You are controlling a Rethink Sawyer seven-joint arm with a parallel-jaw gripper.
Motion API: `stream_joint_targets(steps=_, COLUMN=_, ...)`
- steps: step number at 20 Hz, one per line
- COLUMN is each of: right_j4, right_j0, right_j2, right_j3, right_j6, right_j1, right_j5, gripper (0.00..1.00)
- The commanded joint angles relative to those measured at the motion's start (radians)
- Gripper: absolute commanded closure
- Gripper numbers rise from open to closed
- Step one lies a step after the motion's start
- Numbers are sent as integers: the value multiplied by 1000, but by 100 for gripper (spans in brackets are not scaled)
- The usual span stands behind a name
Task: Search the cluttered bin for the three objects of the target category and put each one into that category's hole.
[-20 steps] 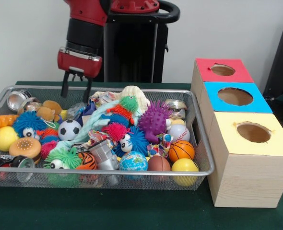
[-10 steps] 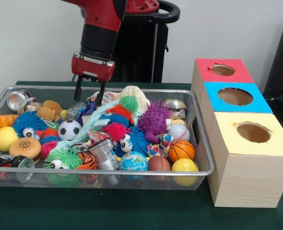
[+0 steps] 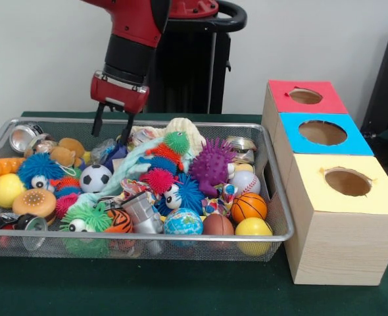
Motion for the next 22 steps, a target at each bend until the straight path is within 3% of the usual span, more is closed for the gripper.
stream_joint_targets(steps=1, right_j4=107, right_j0=31, right_j2=-50, right_j3=-112, right_j6=87, right_j1=81, right_j5=-126, gripper=0)
stream_joint_targets(steps=22, right_j4=175, right_j0=32, right_j2=-33, right_j3=-143, right_j6=74, right_j1=149, right_j5=-197, gripper=0)
